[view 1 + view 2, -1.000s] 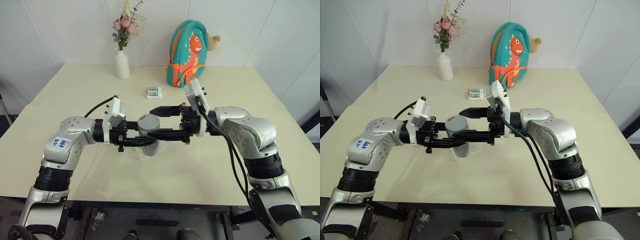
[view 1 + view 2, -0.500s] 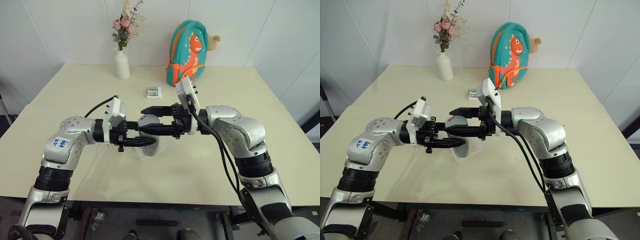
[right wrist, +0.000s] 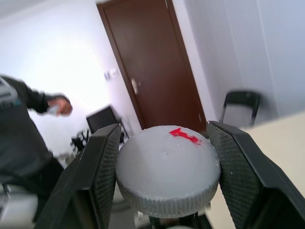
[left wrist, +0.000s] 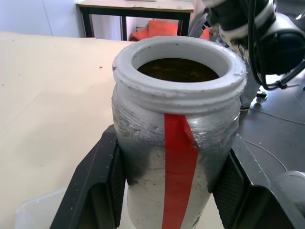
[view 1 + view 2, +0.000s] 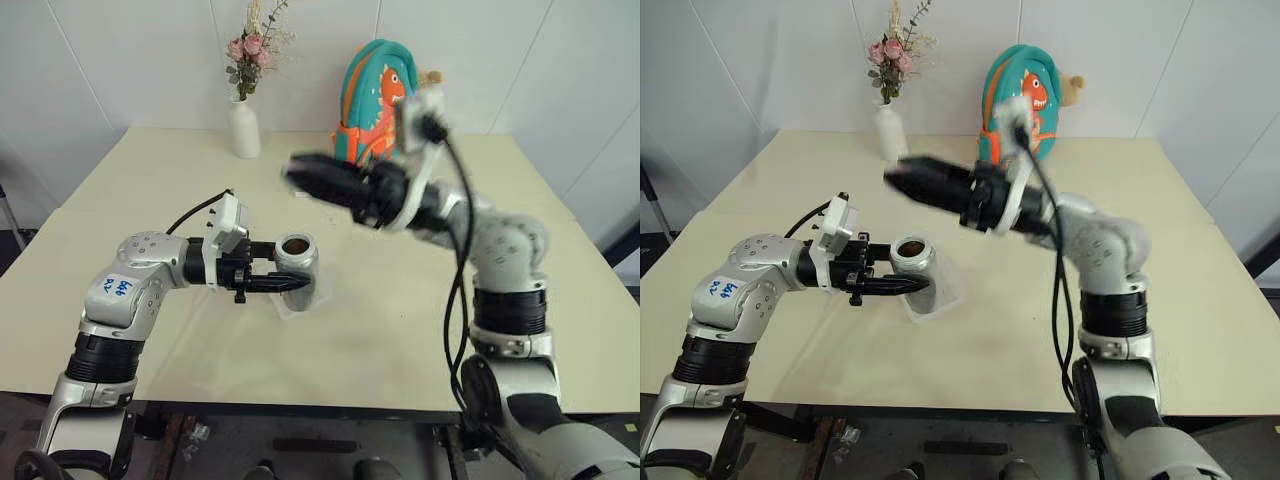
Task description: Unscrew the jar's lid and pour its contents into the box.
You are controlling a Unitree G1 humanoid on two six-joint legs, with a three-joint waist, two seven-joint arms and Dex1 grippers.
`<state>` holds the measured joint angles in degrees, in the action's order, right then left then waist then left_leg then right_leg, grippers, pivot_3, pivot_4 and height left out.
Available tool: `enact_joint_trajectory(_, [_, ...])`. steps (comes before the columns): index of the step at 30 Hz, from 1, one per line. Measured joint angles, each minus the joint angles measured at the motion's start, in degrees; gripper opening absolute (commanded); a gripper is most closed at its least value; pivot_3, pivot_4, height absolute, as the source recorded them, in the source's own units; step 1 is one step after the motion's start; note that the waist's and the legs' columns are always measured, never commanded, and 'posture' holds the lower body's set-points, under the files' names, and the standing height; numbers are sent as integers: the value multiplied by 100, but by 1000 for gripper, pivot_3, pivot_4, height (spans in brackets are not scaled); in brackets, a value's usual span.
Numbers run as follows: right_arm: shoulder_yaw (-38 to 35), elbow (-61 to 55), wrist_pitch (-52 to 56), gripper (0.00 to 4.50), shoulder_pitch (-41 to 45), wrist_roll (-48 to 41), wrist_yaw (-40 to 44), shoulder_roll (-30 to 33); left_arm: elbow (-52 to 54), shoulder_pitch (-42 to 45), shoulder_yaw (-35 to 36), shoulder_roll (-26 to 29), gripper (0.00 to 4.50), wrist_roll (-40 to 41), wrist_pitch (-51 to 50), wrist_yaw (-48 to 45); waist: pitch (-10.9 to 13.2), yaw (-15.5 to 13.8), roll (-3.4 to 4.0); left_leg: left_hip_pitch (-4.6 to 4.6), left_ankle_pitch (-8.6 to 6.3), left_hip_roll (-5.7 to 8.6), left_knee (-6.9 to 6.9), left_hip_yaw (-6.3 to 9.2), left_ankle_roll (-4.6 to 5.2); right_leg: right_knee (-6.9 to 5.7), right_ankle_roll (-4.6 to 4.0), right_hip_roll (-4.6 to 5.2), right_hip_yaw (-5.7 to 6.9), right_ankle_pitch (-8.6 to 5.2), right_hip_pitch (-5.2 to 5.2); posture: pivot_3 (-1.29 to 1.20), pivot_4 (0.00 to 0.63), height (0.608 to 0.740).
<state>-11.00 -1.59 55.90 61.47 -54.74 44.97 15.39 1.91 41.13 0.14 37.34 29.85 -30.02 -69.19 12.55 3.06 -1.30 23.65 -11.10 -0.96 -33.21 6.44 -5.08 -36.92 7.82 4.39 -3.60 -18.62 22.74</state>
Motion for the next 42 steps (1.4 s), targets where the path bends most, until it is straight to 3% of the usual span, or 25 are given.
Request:
enact_joint_trajectory(10, [84,-4,-1711,2555,-2072,1910,-278,1409,12,-126,195,182,2056,8,4,28,0,-20,-1,8,-1,2,2,-2,2,11,3,0,0,-2,2,0,150,740])
enact_joint_trajectory(23, [361,2230,-5163,2555,-3548,3910,-425,1260,-470,-77,303,176,2056,6,137,76,0,5,0,-9,1,2,-3,-11,1,2,4,0,-9,-1,-9,0,150,740])
enact_joint_trajectory(25, [364,2404,-5262,2555,-3612,3930,-413,1151,-503,-45,325,172,2056,6,137,79,1,26,0,-9,1,2,-4,-11,0,0,5,0,-11,-1,-9,0,150,740])
enact_joint_trajectory(31, [363,2416,-5176,4421,-3609,3772,-179,1145,-504,127,376,103,2056,19,133,130,0,20,0,-31,2,2,-6,-12,-2,-5,5,-1,-11,0,-27,0,150,740])
enact_joint_trajectory(38, [353,1587,-4465,4469,-3427,3170,393,1348,-689,223,436,99,2056,23,155,272,3,25,3,-30,2,2,-5,-12,-2,-7,5,-1,-12,0,-24,0,150,740])
enact_joint_trajectory(42, [662,421,-3609,4469,-2712,2777,957,1719,-1368,559,427,414,2056,-373,604,225,4,33,7,-36,3,-1,-2,-11,-3,-9,4,-6,-11,-1,-24,0,150,740])
